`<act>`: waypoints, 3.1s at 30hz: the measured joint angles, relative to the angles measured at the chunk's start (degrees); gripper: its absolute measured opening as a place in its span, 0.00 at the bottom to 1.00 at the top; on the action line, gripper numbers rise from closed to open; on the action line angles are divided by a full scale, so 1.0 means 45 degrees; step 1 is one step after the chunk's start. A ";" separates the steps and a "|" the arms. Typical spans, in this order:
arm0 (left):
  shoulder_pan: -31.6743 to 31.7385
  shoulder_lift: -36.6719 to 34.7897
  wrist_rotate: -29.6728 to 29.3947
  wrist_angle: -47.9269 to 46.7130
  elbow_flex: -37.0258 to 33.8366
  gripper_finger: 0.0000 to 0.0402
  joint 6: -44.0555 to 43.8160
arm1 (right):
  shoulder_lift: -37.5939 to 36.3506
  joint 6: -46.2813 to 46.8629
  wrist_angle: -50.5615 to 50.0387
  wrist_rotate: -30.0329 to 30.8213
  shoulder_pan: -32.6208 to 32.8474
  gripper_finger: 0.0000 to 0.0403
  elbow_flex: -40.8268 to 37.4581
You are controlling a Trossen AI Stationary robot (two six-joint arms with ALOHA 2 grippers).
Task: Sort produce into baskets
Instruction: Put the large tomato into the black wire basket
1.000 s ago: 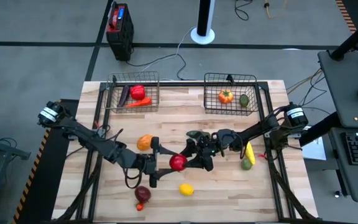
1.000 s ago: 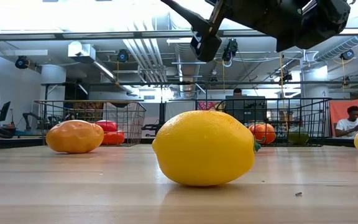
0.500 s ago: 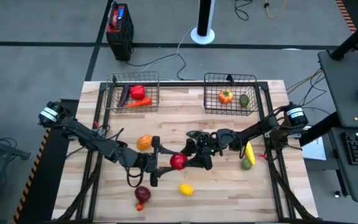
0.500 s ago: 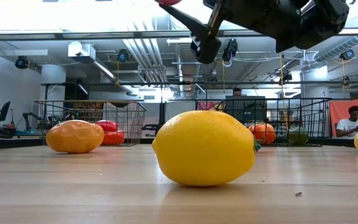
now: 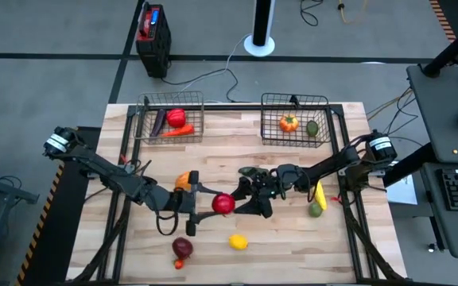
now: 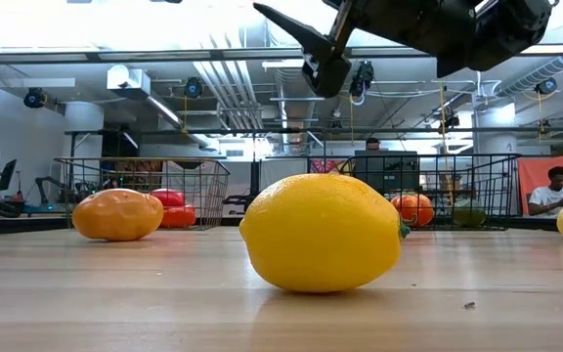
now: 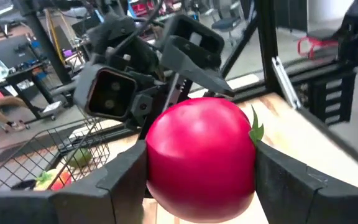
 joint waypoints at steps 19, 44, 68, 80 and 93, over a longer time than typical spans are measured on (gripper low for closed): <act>0.0005 -0.1885 -0.1335 0.0109 -0.1714 0.58 -1.0290 | -0.3300 -1.2525 -0.8118 0.9956 0.3132 0.88 0.1190; 0.0020 -0.0285 -0.0812 0.3230 -0.1729 0.58 -1.0838 | -0.0671 -1.4896 -0.8111 1.1510 0.3539 0.88 0.4097; 0.0024 -0.0261 -0.0905 0.3586 -0.1695 0.61 -1.0388 | -0.0648 -1.5129 -0.7862 1.0251 0.3079 0.83 0.4027; 0.0024 -0.0261 -0.1010 0.3599 -0.1695 0.69 -1.0290 | -0.0648 -1.4812 -0.7877 1.0268 0.3079 0.73 0.4027; 0.0034 -0.1070 -0.1015 0.3536 -0.1690 0.70 -0.6887 | -0.1625 -1.3434 -0.8595 1.0493 0.3079 0.74 0.4095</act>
